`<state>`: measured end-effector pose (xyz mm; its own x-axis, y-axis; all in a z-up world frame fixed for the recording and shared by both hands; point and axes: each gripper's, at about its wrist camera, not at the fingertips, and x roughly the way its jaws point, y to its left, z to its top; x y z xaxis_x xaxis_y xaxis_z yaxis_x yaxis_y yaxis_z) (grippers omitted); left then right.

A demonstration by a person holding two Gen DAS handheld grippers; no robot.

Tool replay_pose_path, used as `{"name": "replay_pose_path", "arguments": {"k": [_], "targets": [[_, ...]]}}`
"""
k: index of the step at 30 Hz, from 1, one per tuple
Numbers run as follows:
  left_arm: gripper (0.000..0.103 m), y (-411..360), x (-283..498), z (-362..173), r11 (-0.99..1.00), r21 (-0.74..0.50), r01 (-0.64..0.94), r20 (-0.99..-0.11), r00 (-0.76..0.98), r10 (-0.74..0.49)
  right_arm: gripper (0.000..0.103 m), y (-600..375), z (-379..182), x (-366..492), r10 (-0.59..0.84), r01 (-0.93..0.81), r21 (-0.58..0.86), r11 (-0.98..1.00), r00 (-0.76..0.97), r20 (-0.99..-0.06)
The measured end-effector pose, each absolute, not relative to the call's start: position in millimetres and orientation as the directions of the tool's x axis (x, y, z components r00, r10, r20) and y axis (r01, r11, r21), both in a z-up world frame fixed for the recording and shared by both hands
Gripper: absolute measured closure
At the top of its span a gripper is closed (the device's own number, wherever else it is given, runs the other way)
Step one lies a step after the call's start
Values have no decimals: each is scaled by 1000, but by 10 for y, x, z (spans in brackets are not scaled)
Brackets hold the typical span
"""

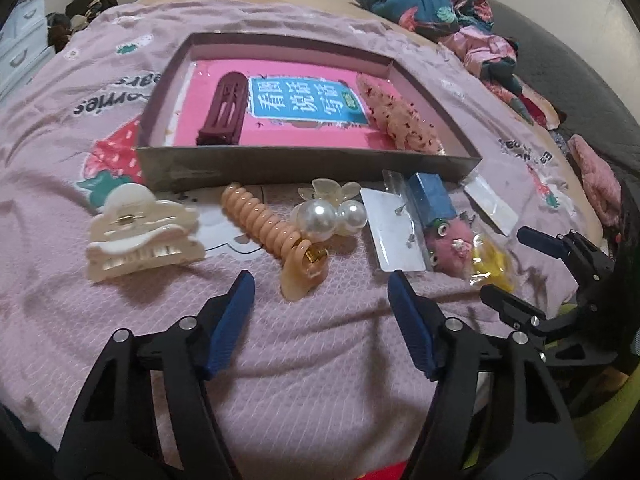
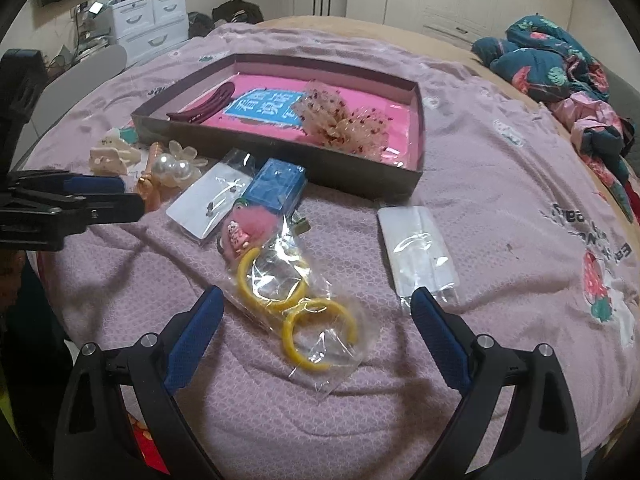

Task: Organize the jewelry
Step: 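Withdraw both open tools from the tray toward the remaining jewelry, then grasp the peach spiral hair tie with the left tool while the right tool grasps the yellow ring bag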

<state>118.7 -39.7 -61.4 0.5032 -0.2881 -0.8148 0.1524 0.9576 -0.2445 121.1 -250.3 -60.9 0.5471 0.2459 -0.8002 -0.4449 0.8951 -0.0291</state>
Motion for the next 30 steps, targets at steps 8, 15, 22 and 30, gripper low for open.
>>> {"name": "replay_pose_path", "arguments": {"k": [8,15,22,30], "targets": [[44,-386,1327,-659,962,-245,118,-815,513,-270,30,-2373,-710,1298,279,-504,-25,863,518,-809],[60,-348,1390,-724,967,-237,98,-818,517,-253,60,-2383,-683,1217,341,-517,32,856,517,-785],[81,-246,1346,-755,966,-242,93,-815,520,-255,61,-2413,-649,1075,359,-504,56,862,528,-770],[84,-171,1167,-717,963,-246,111,-810,521,-268,62,-2508,-557,981,369,-473,82,877,553,-747]]}}
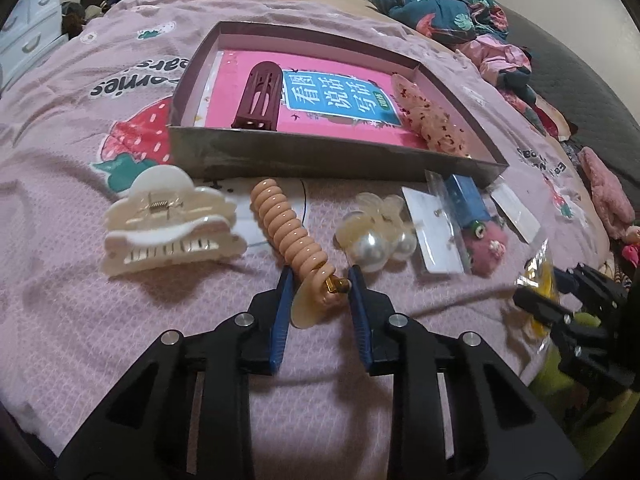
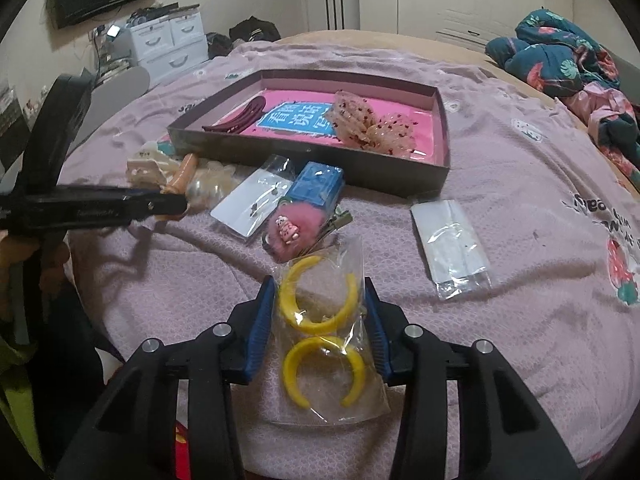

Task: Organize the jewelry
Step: 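Grasp the peach spiral hair tie with the left tool while the right tool grasps the yellow ring bag, then lower the spiral tie into the tray with the left tool while the right tool drops the ring bag there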

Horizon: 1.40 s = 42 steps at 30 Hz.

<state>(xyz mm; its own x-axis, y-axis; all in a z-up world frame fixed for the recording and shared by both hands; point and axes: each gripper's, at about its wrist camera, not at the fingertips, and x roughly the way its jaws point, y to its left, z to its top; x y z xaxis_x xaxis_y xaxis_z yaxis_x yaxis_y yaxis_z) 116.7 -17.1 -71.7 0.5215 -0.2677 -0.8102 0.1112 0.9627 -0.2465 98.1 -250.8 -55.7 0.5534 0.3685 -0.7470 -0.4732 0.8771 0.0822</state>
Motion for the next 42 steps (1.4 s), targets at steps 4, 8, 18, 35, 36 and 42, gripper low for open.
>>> {"name": "replay_pose_path", "arguments": {"k": [4,8,18,35,36,42], "targets": [[84,-143,1037,-682,963,-236,131,-806,526,-270,62,-2524,-493,933,376,-472,84,877,567,-733],[84,-90,895,-648,962,-234,141,-804,528,-273,62,-2509,-439,902,383,-476,88,875,571,-726],[84,-197,665,-330,947,-244,208,-760,566,-320,63,-2410,-344,819,394,-490,83,867,575,-717],[84,-584,687,-84,911,-250,327,-726,559,-400,63,-2615,-33,805,366,-424,89,901,638,-677],[84,-595,709,-72,910,-251,332,-725,559,-403,63,-2634,-17,820,368,-419,97,903,638,-676],[84,-607,849,30,911,-247,331,-715,572,-402,63,-2766,131,934,380,-390,141,910,650,-658]]}}
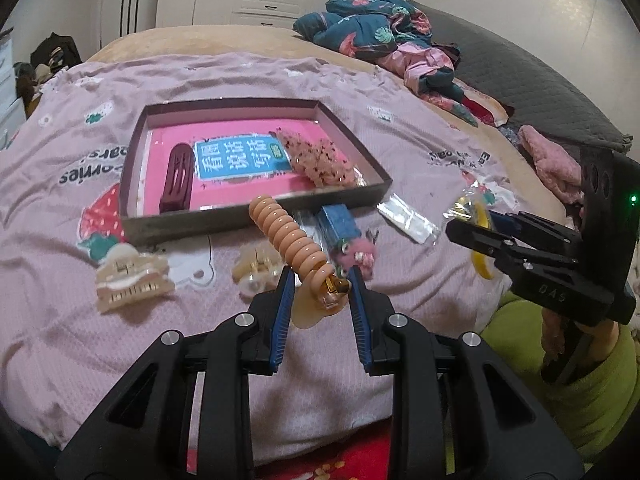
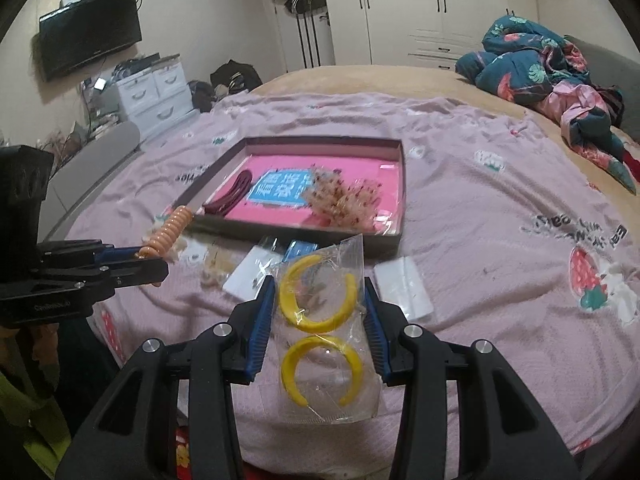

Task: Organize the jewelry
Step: 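Lower the spiral tie into the tray with the left tool while the right tool drops the ring bag there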

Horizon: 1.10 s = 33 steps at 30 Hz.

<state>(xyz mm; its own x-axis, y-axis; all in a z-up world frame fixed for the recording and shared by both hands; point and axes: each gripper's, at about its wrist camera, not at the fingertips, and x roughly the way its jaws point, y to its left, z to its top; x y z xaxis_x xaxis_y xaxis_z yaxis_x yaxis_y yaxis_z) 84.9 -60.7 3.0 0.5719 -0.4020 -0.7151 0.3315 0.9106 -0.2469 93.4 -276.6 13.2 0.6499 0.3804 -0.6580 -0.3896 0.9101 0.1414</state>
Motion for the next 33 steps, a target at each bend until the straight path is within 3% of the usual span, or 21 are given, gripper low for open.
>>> {"name": "replay_pose_path", "arguments": {"k": [16,33], "targets": [[84,-397,1313,388,933,-247,261,-665,655,-360,62,-2602,688,1418,407,-428,107,897,709,-575],[84,-279,1903,388,954,-232,191,-687,662,-299,62,-2458,720,2201,394,-401,119,908,726,-564]]}}
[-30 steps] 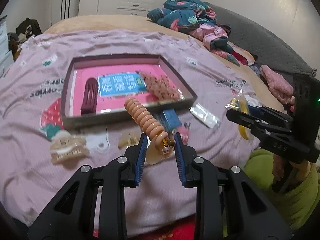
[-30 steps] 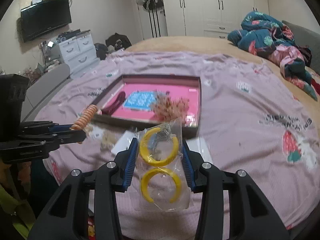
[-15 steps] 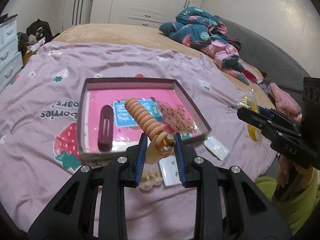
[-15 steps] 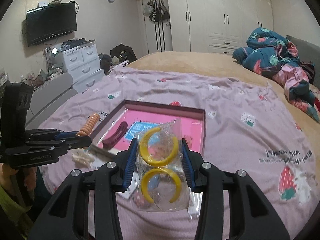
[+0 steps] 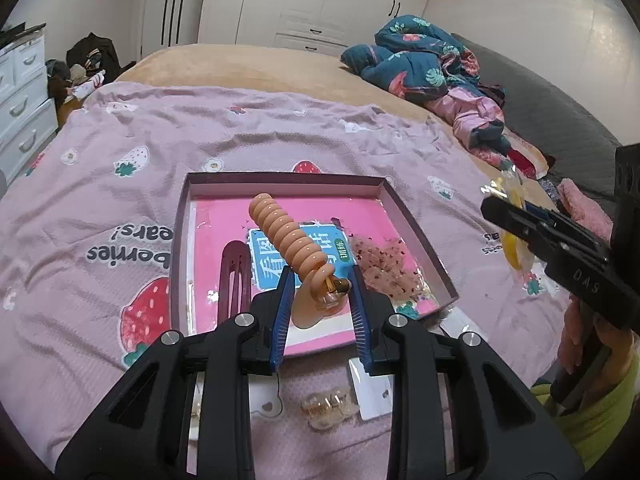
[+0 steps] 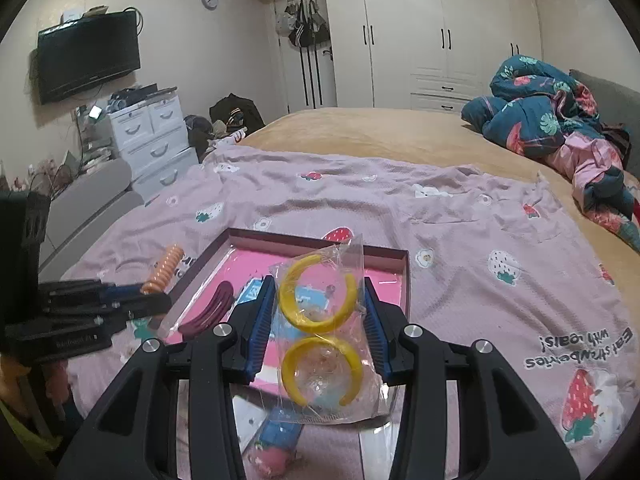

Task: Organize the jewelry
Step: 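Lower the spiral tie into the tray with the left tool while the right tool drops the ring bag there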

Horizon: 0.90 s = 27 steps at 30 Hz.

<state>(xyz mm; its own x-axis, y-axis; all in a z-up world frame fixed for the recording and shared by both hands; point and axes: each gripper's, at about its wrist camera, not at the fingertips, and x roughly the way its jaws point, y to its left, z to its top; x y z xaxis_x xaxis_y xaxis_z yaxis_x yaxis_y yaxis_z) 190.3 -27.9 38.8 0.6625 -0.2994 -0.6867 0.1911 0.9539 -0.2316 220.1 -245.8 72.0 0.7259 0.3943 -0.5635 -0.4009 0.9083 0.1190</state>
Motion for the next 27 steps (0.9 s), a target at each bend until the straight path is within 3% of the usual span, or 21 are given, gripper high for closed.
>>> {"name": "replay_pose_path", "arguments": {"k": [27], "targets": [[83,-477,2323,-348,969,-198,151,-797,551,-248,62,-2420,-153,2713,356,-340,164,926,647,-674]]}}
